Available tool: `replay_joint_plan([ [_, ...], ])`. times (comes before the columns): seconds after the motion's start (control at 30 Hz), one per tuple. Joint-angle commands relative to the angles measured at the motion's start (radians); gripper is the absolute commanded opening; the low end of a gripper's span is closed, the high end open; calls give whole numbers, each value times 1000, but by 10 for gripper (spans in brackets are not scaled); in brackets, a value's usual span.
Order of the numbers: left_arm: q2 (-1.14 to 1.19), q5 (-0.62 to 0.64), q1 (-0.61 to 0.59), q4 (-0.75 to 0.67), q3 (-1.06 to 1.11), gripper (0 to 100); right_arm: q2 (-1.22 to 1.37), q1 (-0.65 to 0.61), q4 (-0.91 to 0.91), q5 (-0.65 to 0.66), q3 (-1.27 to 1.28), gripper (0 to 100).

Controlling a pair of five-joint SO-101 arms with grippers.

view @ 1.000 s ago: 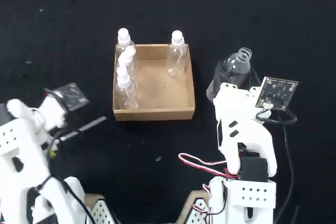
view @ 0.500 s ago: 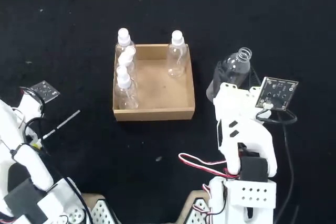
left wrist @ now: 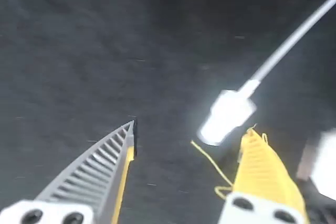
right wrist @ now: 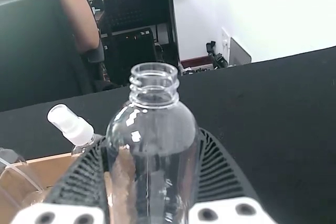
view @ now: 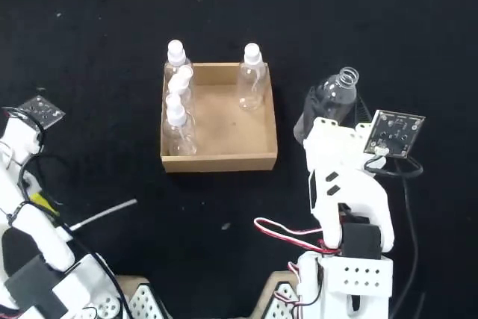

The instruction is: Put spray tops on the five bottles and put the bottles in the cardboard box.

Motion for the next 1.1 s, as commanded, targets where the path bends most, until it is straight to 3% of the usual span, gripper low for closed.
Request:
replay_joint_plan([
  [0.0,2,249,-8,84,1,234,-24,-9,-29,-6,-8,11],
  [0.17,-6,597,-62,-8,147,234,-24,-9,-29,-6,-8,11],
  [0.37,-192,767,-205,-230,409,238,-24,-15,-29,-6,-8,11],
  [0.47,-298,842,-213,-193,464,239,-24,-17,-29,-6,-7,11],
  [0.67,-339,1129,-199,-135,479,239,-24,-17,-29,-6,-7,11],
  [0.93,-344,1597,-200,-49,498,235,-24,-17,-29,-6,-5,11],
  [1.07,-351,1646,-182,-51,518,235,-24,-17,-29,-6,-5,11],
])
